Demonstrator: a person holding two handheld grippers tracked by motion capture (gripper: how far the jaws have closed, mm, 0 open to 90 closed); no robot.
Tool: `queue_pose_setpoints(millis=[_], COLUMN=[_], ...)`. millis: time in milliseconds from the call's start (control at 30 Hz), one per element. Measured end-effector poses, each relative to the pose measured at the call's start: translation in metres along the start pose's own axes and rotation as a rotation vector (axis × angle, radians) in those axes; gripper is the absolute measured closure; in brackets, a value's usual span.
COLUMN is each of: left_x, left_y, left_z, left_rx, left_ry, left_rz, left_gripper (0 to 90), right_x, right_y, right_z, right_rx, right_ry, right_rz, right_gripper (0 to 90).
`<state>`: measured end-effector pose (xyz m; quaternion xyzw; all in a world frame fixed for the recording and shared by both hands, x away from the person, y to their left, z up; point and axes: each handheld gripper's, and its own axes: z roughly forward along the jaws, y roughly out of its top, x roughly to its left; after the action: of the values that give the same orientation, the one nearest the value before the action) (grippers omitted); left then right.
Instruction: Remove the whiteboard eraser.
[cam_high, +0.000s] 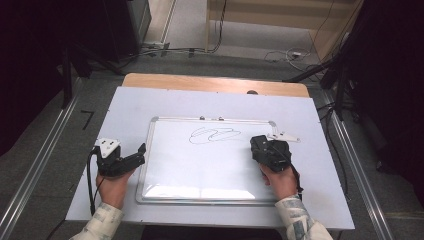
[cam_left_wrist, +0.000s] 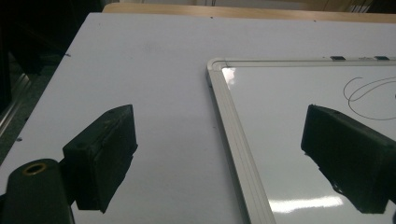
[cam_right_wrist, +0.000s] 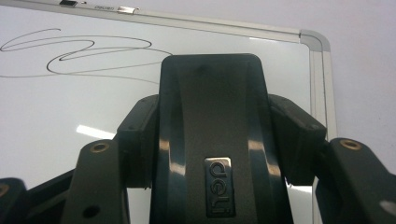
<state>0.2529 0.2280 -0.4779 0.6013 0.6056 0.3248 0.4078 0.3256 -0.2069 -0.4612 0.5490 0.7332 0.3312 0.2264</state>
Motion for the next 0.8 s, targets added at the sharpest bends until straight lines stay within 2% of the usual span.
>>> queue_pose_setpoints(millis=[467, 800], left_x=[0.000, -0.001], left_y=[0.000, 0.000], left_z=[-0.001, -0.001], left_rx=[-0.003, -0.005], left_ry=[0.001, 0.000], left_rz=[0.002, 0.003], left_gripper=[10.9, 10.9], right_x=[0.002, -0.001], right_y=[0.013, 0.015], right_z=[0.022, 0.028], right_rx=[0.004, 0.008], right_ry=[0.010, 0.002], right_rz=[0.004, 0.008], right_gripper=[38.4, 38.4])
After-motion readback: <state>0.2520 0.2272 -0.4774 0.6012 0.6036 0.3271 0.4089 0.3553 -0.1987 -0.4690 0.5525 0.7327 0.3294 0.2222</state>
